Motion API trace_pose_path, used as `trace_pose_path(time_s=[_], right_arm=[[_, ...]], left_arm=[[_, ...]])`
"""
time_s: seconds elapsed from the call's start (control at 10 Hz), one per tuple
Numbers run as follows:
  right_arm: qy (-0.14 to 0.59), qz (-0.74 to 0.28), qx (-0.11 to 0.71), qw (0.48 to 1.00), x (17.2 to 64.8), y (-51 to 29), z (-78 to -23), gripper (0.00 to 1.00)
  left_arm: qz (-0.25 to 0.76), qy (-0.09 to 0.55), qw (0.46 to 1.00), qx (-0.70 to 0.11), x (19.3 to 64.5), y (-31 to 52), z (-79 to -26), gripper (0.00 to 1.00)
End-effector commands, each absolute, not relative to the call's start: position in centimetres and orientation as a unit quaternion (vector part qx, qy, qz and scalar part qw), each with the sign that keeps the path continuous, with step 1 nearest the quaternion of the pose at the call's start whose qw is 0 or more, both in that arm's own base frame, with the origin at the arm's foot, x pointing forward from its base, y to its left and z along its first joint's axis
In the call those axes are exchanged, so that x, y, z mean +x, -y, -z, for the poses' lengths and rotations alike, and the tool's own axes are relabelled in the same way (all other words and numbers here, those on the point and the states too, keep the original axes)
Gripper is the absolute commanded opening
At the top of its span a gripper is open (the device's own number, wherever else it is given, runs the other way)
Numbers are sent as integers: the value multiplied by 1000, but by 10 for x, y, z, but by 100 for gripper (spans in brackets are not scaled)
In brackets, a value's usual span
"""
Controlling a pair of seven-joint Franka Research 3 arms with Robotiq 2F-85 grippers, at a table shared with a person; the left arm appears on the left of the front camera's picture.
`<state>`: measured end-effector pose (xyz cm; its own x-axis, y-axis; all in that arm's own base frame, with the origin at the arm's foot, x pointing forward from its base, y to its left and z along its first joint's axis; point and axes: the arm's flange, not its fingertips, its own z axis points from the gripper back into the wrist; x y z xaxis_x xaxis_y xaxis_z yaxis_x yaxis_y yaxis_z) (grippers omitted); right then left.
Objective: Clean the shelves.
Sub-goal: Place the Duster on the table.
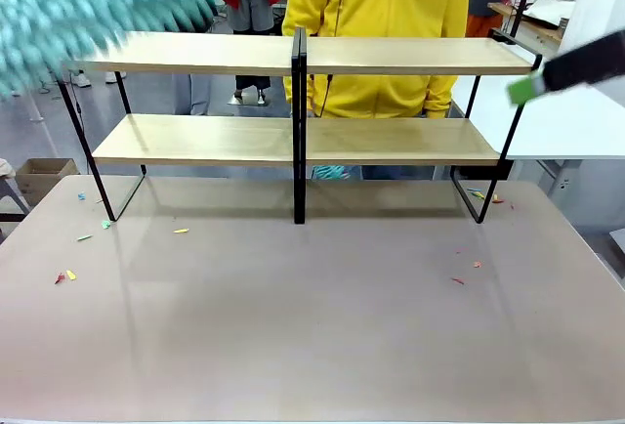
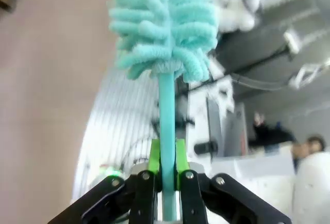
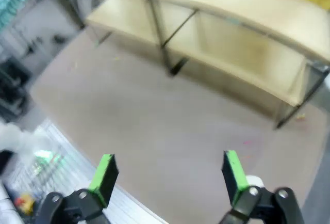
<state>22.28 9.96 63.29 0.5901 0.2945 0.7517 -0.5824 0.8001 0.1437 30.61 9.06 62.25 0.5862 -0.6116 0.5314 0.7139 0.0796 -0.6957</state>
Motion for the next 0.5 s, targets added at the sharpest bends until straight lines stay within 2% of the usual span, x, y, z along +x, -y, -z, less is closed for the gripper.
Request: trace_pose_path(time_s=[0.0, 0.1, 0.2, 0.3, 0.4], right_arm=[[257, -238, 264, 899, 228, -93, -580, 100], [189, -179, 346, 901, 236, -93, -546, 100], [115, -117, 390, 906, 240, -93, -510, 100], [67, -59, 416, 905, 240, -77, -479, 100], [45, -1, 431, 901, 241, -60, -465, 100]], left_arm=[[600, -114, 662, -434, 315, -77, -592, 13], [554, -144, 712, -406, 332, -55, -566, 13], [529, -172, 726, -405, 346, -39, -542, 13], [472, -160, 772, -394, 366, -32, -519, 13], [460, -147, 779, -400, 377, -28, -507, 13]])
